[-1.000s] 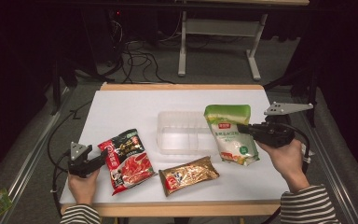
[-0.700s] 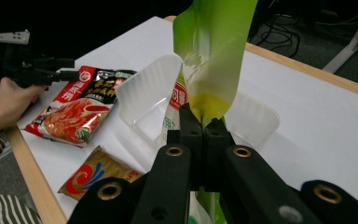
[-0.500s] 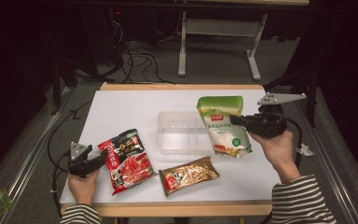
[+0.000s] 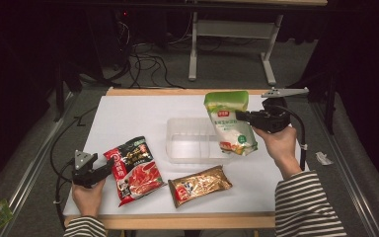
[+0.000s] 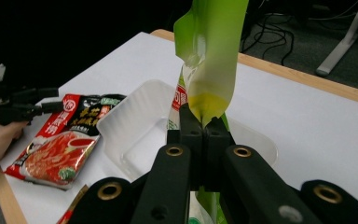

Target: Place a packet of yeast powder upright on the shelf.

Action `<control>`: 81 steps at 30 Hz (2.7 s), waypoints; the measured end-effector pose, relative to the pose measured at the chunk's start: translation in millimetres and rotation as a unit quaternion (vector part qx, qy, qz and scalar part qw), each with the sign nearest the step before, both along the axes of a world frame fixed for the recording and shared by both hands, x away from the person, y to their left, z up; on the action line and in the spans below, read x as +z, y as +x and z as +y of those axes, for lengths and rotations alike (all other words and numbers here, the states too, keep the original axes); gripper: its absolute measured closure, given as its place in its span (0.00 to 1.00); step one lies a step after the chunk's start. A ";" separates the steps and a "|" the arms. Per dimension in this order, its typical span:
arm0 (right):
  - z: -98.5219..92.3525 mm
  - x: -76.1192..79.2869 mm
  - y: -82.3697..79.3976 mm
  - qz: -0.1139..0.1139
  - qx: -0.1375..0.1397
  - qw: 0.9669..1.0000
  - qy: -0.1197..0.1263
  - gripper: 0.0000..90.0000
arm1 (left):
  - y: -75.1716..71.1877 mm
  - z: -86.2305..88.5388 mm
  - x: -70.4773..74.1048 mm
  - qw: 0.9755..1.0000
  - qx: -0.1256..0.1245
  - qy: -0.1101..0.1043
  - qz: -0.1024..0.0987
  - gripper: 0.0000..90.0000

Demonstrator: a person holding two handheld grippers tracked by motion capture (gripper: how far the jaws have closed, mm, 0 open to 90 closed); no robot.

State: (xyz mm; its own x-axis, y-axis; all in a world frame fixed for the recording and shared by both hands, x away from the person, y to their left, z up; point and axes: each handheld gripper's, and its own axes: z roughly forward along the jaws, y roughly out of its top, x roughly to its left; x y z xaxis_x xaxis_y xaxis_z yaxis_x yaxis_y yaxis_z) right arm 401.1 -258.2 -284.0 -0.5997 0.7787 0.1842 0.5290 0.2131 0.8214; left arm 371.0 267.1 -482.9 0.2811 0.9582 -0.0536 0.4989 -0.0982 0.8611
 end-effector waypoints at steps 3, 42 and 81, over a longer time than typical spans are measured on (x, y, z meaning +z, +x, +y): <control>2.4 -2.5 7.8 0.004 -0.010 1.000 0.003 1.00 | 0.0 -0.1 -0.1 1.000 0.000 0.000 -0.001 0.37; 29.8 -28.2 54.5 0.009 -0.086 0.996 0.011 1.00 | -0.2 -0.3 -0.1 1.000 -0.001 0.000 -0.002 0.37; 45.3 -49.4 37.5 0.025 -0.061 0.996 -0.064 0.99 | -1.3 0.1 -0.1 1.000 0.000 -0.002 -0.008 0.37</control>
